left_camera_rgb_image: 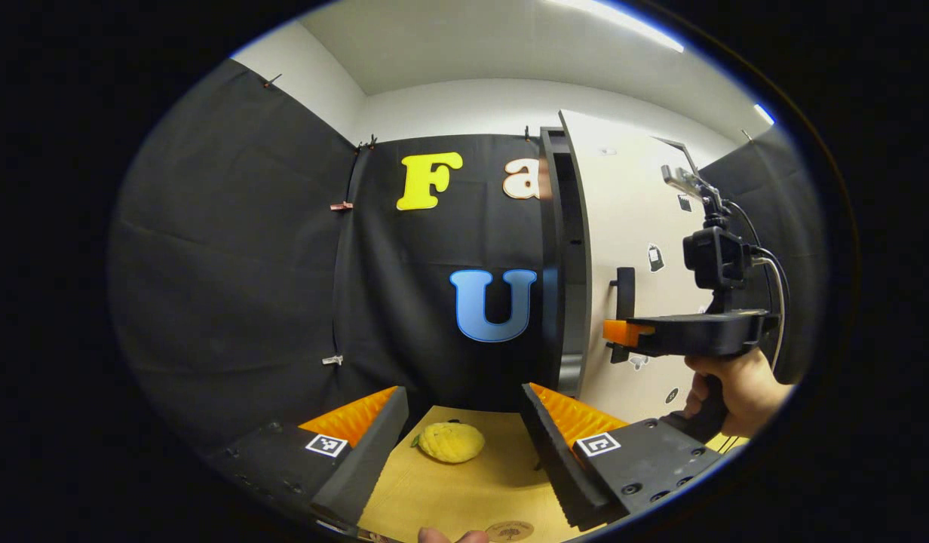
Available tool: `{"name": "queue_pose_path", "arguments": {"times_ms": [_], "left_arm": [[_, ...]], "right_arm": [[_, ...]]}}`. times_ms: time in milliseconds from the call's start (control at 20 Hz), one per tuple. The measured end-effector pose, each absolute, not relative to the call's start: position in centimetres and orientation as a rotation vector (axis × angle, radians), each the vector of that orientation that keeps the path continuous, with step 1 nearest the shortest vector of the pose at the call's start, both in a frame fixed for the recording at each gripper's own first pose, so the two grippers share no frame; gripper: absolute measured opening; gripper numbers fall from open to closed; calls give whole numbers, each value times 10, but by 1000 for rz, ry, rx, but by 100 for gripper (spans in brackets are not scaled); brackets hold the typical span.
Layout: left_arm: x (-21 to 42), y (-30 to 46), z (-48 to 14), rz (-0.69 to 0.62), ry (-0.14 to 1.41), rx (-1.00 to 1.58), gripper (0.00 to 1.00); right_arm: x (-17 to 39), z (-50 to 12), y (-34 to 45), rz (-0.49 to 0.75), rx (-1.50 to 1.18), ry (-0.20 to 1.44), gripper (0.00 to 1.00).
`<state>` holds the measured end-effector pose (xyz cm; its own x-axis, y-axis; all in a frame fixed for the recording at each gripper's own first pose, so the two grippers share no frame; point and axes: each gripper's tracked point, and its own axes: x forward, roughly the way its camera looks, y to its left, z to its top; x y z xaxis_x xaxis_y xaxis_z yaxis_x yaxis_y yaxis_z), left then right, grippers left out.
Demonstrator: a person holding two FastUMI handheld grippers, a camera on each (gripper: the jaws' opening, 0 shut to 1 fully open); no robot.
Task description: Open the cabinet door with the right hand, grasp the bottle in the cabinet with the left hand and place it on the coaster, then close the cabinet door with the right hand.
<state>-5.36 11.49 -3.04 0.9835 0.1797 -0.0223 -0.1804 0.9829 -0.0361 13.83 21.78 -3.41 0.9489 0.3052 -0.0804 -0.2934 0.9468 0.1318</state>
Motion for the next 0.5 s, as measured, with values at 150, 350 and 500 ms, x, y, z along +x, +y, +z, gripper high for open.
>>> {"name": "queue_pose_path", "arguments": {"times_ms": [150, 350, 500], "left_arm": [[-59, 105, -26, 173, 16, -36, 94], [-65, 93, -21, 160, 11, -30, 94], [-68, 83, -18, 145, 10, -26, 94]], "right_arm": [[118, -31, 207, 323, 117, 99, 14], [99, -30, 193, 338, 124, 101, 14], [85, -28, 182, 352, 125, 97, 14]]}}
